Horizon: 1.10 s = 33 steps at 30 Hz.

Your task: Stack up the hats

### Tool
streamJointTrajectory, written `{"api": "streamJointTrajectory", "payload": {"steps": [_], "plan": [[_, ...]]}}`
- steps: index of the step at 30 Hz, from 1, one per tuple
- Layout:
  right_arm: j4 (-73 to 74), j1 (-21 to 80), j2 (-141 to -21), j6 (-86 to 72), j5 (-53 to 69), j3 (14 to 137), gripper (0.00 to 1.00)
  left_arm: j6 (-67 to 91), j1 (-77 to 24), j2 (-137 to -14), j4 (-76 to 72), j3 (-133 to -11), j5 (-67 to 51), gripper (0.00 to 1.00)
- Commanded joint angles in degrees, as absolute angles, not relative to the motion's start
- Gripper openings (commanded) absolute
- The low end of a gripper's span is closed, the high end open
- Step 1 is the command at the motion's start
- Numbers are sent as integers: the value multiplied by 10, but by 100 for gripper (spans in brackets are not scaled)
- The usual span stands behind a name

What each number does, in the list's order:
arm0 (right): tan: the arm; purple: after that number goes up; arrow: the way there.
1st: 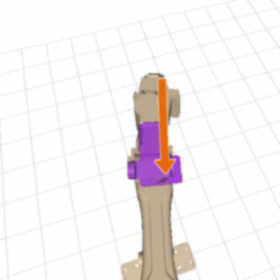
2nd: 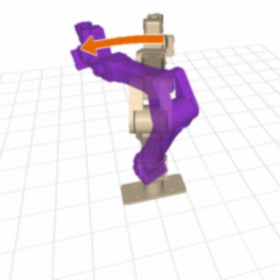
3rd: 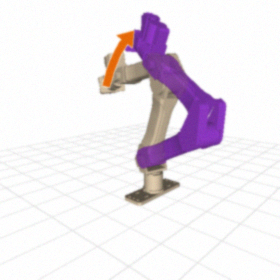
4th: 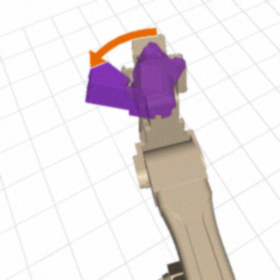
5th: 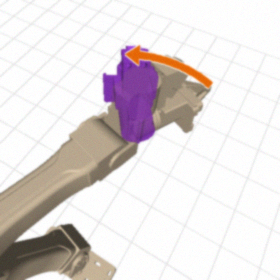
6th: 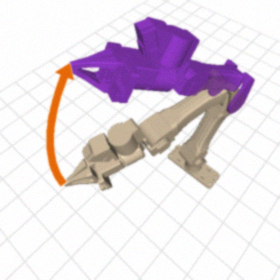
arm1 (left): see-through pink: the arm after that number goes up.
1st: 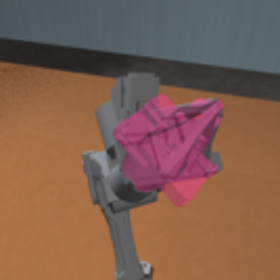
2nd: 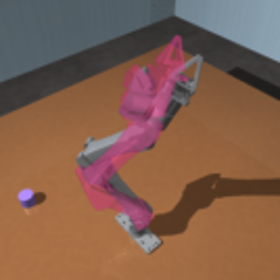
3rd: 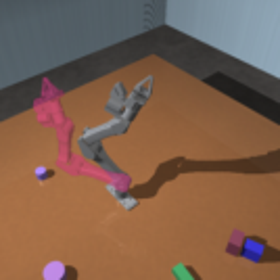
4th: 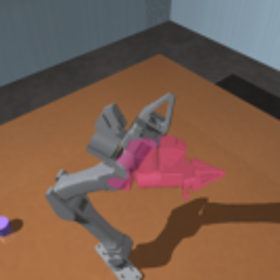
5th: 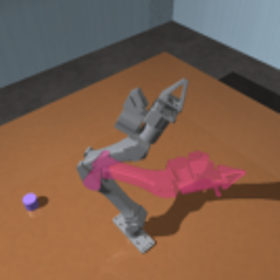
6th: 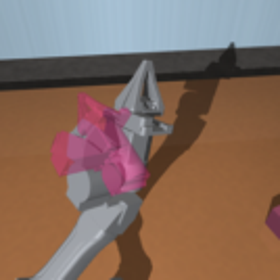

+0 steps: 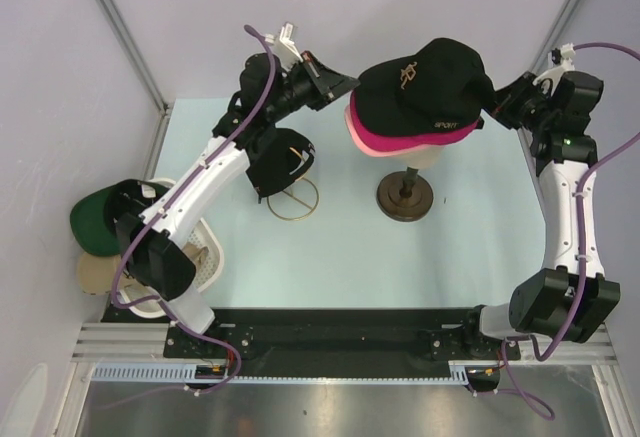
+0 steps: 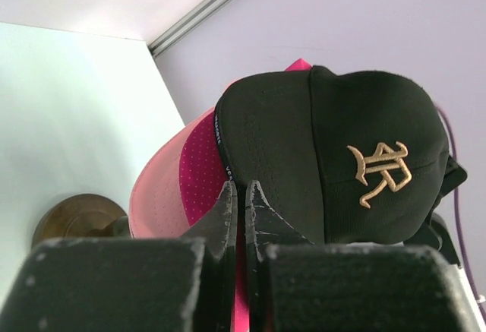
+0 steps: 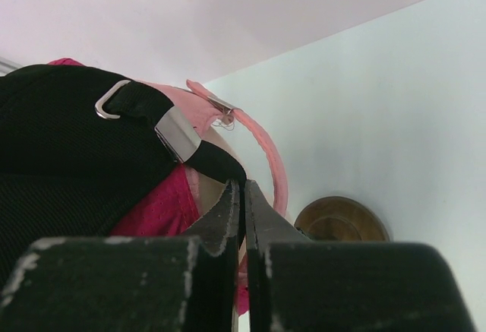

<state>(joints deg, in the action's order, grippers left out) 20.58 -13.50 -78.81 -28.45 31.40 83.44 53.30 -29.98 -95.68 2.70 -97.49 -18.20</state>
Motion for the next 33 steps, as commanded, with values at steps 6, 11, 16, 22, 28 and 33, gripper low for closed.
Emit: {"api": "streamJointTrajectory", "payload": {"steps": [6,11,16,22,28,33], "plan": [[333,-130,-831,-225,235,818,0,454,-297,-969,178,-988,-120,0],[361,-130,-824,-207,207,819,0,416,-312,-962,207,-997,-91,0],[376,-130,-815,-192,192,812,0,395,-326,-958,236,-996,-69,0],[345,-129,-805,-197,223,826,0,385,-328,-947,222,-1018,-67,0],[340,-129,-809,-200,242,862,0,342,-328,-913,226,-1063,-2,35],[356,-129,-803,-204,244,908,0,261,-332,-882,195,-1106,58,75]]}}
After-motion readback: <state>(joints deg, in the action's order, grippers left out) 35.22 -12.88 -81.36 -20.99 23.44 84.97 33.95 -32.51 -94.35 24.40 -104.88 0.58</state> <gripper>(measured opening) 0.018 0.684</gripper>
